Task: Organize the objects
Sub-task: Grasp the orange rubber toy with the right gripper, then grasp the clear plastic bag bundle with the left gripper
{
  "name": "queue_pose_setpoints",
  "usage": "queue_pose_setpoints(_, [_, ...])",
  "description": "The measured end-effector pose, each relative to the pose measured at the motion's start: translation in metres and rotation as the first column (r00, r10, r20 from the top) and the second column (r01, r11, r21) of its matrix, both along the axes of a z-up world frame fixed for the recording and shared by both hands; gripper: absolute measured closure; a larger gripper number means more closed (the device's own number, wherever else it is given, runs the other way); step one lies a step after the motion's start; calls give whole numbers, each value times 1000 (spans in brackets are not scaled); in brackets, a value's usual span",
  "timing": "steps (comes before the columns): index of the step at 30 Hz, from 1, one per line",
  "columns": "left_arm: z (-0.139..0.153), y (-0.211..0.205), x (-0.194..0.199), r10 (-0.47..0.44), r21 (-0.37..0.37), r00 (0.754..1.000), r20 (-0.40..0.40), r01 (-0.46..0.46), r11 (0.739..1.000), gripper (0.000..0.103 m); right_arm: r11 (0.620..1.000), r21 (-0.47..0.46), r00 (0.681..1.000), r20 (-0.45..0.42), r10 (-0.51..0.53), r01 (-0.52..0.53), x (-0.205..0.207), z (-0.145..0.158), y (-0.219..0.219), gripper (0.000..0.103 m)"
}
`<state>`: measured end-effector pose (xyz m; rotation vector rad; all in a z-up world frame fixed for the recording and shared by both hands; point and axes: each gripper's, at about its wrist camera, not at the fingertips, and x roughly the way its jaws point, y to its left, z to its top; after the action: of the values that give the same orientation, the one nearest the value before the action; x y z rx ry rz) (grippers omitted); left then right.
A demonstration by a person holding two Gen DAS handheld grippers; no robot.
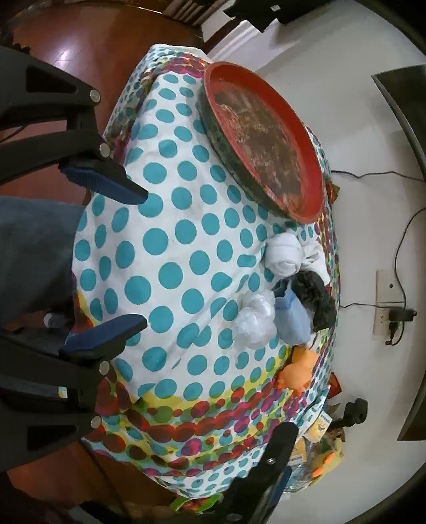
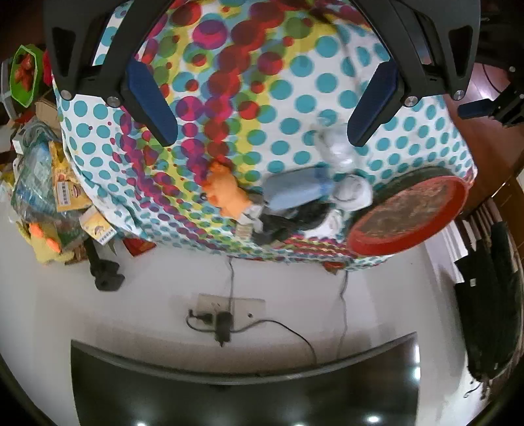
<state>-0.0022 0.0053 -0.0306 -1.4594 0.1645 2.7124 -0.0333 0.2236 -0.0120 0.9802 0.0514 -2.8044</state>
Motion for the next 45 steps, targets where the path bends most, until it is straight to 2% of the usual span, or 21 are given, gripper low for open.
queue_pose_setpoints(5, [-11,5,-10,-34,-26,999,-2,34,999,31,1000,-3,999,51,7,-7,-30,-18,16,0])
queue_pose_setpoints(11, [-25,6,-26,-43,-30,998,38,44,999,31,995,79,996,76,47,-53,-68,-35,20,0])
queue_pose_setpoints(15, [-24,10,-34,-54,-5,998,46,54,999,31,989,120,994,80,73,-82,-97,-43,18,2])
queue_pose_setpoints(22, [-19,25,-54,-97,-41,993,66,100,994,31,983,148,988,126,88,-107,-139,-58,18,2])
queue_pose_setpoints(26, [-18,28,-69,-82,-16,992,94,84,996,31,981,152,985,143,99,-121,-154,-64,16,20])
queue_pose_setpoints(28, [-18,30,-75,-74,-12,992,103,76,997,31,980,150,982,160,103,-127,-159,-68,12,35])
queue_pose_setpoints(29, [-19,31,-77,-70,-13,992,108,72,997,31,980,145,980,167,109,-134,-160,-70,11,50])
queue_pose_setpoints(30, [-19,33,-80,-70,-5,991,116,71,997,31,981,135,978,176,112,-136,-161,-73,10,55])
queue_pose_setpoints(33, [-19,37,-88,-75,33,988,132,72,997,31,986,111,981,164,108,-127,-158,-75,11,56])
queue_pose_setpoints(41, [-16,57,-111,-56,66,985,166,45,997,31,995,78,990,128,59,-69,-147,-68,29,57])
queue_pose_setpoints(45, [0,67,-125,-43,86,987,152,30,996,31,997,53,990,130,52,-59,-149,-67,35,56])
